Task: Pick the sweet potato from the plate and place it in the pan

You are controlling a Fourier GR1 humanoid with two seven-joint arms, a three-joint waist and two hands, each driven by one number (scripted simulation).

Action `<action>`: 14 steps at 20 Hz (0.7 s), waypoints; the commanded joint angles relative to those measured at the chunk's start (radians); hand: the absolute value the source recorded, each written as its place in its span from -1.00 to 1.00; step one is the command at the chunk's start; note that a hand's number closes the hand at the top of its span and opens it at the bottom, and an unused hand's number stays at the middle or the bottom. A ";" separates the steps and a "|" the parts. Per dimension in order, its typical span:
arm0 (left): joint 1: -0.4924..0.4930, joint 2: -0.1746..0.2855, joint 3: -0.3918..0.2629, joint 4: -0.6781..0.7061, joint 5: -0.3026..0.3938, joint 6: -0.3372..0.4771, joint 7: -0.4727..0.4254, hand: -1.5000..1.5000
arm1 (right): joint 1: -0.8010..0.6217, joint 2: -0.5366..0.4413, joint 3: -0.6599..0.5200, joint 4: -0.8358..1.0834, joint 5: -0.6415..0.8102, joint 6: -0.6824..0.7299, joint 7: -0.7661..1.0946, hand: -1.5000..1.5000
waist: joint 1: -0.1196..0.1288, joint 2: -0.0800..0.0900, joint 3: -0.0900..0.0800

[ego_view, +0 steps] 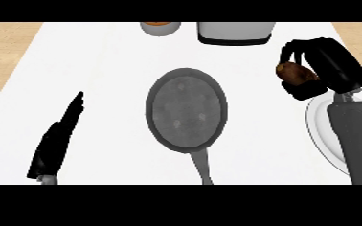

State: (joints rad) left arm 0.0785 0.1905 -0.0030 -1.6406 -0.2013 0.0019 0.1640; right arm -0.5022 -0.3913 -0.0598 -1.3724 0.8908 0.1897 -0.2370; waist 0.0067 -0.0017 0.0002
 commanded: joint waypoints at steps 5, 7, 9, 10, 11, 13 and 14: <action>0.019 0.024 0.028 -0.049 0.019 -0.034 0.033 0.00 | -0.107 0.185 0.072 -0.004 -0.046 0.029 0.078 1.00 | 0.007 0.001 0.000; -0.021 -0.004 -0.006 -0.017 -0.017 -0.014 0.029 0.00 | -0.169 0.251 0.106 0.020 -0.035 0.053 0.157 1.00 | 0.004 0.002 0.000; -0.044 -0.015 0.011 0.031 -0.011 -0.004 -0.005 0.00 | -0.181 0.306 0.127 0.053 -0.032 0.034 0.170 1.00 | 0.002 0.003 0.000; -0.015 0.021 0.032 0.031 0.023 -0.051 -0.032 0.00 | -0.229 0.333 0.114 0.129 -0.043 0.022 0.169 1.00 | 0.012 0.005 0.000; -0.063 0.022 0.056 0.078 0.025 -0.040 -0.042 0.00 | -0.289 0.343 0.100 0.162 -0.046 0.038 0.207 1.00 | 0.008 0.005 -0.001; -0.026 0.006 0.038 0.019 0.016 -0.031 0.003 0.00 | -0.268 0.386 0.135 0.228 -0.039 -0.023 0.203 1.00 | 0.012 0.004 0.000; -0.018 0.029 0.027 0.031 0.008 -0.057 -0.041 0.00 | -0.277 0.387 0.211 0.279 -0.082 -0.073 0.252 1.00 | 0.028 0.007 0.000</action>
State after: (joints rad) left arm 0.0492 0.1960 0.0199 -1.6143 -0.1991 -0.0239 0.1520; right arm -0.7331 -0.0642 0.0725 -1.2135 0.8471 0.1856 -0.0503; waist 0.0188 0.0024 -0.0003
